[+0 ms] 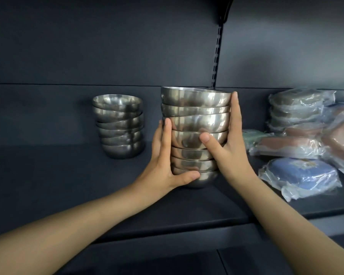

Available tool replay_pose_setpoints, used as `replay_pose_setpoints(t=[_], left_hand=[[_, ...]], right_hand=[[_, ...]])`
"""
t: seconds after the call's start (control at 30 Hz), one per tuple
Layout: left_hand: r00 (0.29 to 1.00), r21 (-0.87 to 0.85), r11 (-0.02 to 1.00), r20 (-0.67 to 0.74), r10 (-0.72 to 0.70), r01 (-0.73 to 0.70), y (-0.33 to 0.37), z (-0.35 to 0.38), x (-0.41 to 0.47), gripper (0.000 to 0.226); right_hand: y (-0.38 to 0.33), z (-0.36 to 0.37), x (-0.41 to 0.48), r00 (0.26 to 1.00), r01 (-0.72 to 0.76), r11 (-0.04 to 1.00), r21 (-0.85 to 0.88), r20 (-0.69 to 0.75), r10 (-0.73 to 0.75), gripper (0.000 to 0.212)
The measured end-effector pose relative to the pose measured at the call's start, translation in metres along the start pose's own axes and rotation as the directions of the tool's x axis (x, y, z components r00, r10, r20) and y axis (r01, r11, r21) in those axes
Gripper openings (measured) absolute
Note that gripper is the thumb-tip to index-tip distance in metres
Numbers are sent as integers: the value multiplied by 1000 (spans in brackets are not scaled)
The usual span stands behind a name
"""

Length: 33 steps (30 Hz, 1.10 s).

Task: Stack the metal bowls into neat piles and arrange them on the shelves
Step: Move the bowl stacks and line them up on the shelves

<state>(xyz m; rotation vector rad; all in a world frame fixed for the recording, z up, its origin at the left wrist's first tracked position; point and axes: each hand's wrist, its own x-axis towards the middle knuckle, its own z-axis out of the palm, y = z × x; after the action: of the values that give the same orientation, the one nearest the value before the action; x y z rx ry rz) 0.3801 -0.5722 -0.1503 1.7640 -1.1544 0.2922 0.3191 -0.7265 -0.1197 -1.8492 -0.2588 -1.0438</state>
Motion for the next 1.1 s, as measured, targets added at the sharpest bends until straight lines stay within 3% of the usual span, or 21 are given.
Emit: replay_pose_setpoints(t=[0.37,0.77,1.1], left_hand=[[984,38,997,-166,-58,66,25,-123,-103,107],[984,53,996,-171,-58,68,36,-309,-244,107],[944,93,981,-301,-134,168,57,-379,-361,108]], right_hand=[[-100,120,-32,993,53,996,77,106,-61,93],[-242,291,-101,993,79,991,106,75,-88,91],[-314,373,-167,967,79,981,175,224,-118,92]])
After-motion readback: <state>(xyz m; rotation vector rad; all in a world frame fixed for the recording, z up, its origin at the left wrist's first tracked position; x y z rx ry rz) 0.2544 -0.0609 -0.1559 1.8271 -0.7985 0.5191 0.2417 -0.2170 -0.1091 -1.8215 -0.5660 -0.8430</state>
